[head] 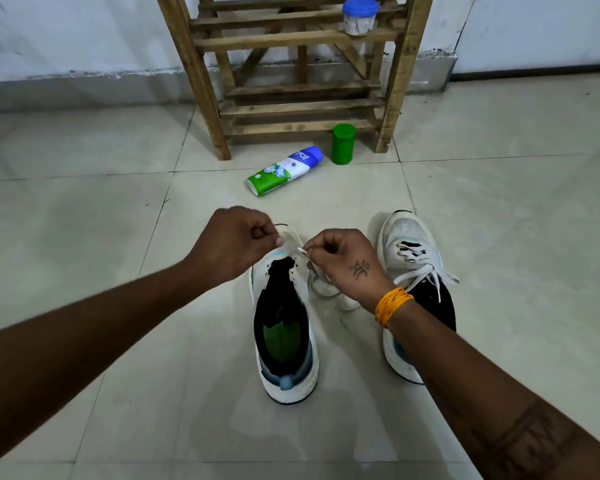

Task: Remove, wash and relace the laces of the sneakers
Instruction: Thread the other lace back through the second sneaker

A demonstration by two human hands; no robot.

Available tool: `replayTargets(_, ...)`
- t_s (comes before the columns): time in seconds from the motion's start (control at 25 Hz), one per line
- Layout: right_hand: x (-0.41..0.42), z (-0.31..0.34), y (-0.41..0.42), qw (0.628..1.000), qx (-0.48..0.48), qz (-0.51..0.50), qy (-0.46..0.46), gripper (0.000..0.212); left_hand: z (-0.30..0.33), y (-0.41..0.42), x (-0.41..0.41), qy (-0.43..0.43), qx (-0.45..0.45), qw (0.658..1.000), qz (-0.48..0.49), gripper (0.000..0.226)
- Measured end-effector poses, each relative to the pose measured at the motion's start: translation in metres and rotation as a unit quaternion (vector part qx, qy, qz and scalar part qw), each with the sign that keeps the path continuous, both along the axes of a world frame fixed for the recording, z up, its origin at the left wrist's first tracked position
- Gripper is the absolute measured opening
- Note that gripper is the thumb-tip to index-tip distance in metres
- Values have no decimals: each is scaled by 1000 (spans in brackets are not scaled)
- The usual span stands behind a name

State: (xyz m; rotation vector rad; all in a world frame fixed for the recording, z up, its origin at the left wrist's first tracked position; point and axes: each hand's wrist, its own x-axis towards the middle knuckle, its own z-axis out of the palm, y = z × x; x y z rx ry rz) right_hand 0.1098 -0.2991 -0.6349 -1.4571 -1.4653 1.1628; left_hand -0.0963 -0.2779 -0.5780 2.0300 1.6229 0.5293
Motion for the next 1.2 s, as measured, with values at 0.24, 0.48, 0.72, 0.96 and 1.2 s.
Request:
replayTargets(0.24, -34, -25, 6, 997, -53, -61, 18, 19, -43, -25, -1, 24, -158, 979, 129, 29)
replayTargets(0.48, -50, -40, 0, 995, -46, -84, 19, 4, -57, -14, 7, 120, -84, 983, 111, 19)
replayTargets(0.72, -46, -41, -26, 995, -53, -87, 5, 7, -62, -38, 5, 82, -74, 988, 106, 17)
replayTargets(0.96, -60, -38, -47, 993, 5, -84, -84, 6, -58, -37, 10, 169, -63, 982, 64, 13)
replayTargets(1.2, -69, -41, -47, 983, 49, -72, -161, 9, -62, -41, 0, 96, -89, 984, 120, 10)
